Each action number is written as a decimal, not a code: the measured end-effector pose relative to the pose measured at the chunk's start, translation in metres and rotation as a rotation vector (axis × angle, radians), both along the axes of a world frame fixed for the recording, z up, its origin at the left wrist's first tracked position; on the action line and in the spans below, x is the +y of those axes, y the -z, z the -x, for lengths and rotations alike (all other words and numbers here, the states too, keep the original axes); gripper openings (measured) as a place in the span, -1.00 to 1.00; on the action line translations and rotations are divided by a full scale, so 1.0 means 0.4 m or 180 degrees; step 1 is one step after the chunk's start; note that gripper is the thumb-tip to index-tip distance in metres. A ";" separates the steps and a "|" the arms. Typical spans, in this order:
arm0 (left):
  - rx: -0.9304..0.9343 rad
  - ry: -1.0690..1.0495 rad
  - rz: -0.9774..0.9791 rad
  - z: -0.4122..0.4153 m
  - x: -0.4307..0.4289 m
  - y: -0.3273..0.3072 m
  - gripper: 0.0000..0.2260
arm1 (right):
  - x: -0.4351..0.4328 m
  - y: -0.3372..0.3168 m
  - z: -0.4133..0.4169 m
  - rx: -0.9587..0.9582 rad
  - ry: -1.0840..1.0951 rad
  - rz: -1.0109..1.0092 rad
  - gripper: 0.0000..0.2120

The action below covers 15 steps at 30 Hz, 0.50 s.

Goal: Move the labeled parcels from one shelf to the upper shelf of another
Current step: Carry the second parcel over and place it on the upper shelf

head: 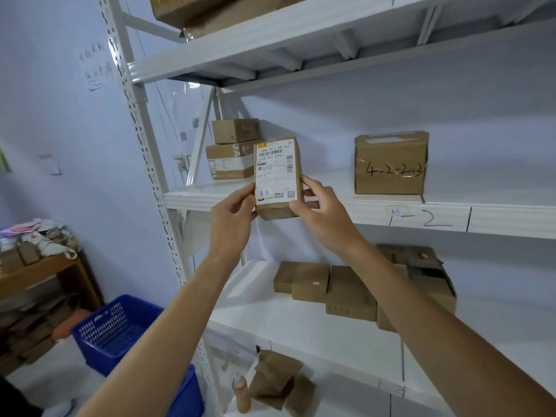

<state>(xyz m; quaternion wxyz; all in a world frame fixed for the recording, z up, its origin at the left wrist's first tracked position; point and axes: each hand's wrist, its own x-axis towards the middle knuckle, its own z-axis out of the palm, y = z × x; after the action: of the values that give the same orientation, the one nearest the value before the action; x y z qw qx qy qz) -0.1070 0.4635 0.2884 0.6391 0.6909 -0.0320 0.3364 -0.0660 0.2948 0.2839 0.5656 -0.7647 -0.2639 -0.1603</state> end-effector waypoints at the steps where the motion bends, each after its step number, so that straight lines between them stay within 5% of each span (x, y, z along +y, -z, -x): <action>1: -0.0002 -0.0014 -0.0097 -0.020 0.009 -0.009 -0.68 | 0.007 -0.008 -0.019 0.0001 -0.0005 0.0043 -0.47; 15: 0.0104 0.0152 -0.0673 -0.317 0.183 -0.068 -0.69 | 0.164 -0.075 -0.268 0.0222 0.0375 0.0388 -0.46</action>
<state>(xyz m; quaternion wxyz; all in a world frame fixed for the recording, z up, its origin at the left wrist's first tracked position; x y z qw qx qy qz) 0.0196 0.5369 0.3155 0.5709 0.7589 -0.0734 0.3046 0.0411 0.3604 0.3141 0.5165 -0.8170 -0.2078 -0.1502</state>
